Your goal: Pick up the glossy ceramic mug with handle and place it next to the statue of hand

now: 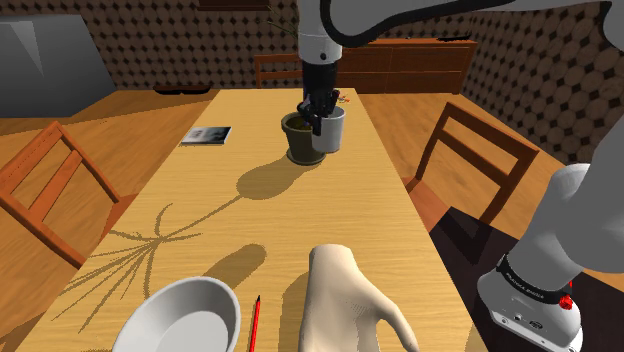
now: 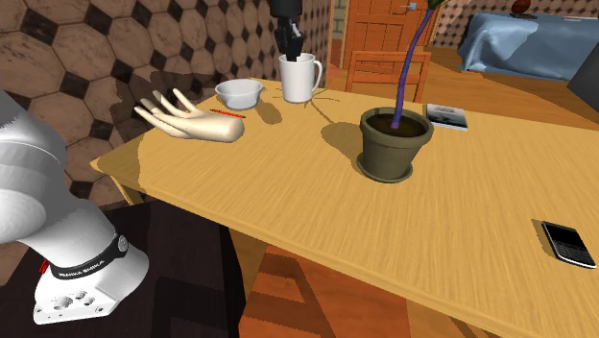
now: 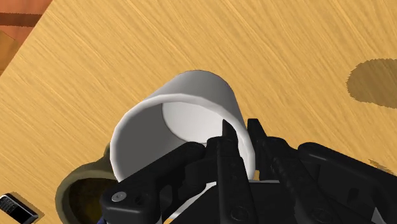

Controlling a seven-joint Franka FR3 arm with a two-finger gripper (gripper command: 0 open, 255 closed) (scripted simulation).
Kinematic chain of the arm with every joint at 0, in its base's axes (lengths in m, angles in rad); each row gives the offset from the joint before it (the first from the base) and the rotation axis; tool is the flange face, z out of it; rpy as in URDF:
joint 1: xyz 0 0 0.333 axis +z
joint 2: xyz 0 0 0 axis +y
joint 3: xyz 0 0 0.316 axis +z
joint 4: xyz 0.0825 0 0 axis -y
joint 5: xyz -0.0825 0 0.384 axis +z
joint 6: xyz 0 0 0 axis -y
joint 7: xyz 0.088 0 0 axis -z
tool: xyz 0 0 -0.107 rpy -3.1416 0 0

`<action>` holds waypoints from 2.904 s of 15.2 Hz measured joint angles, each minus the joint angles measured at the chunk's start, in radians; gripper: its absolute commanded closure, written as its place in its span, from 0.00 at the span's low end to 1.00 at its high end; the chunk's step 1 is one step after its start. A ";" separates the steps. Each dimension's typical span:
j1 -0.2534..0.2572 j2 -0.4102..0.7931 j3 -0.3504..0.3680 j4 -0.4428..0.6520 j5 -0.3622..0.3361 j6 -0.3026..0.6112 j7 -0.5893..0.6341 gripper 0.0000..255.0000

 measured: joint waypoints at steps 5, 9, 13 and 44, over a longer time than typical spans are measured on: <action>0.059 0.051 0.059 0.066 -0.012 -0.023 0.119 1.00; 0.109 0.097 0.102 0.124 -0.027 -0.042 0.212 1.00; 0.144 0.138 0.128 0.157 -0.040 -0.042 0.275 1.00; 0.148 0.227 0.120 -0.147 -0.084 0.347 0.326 1.00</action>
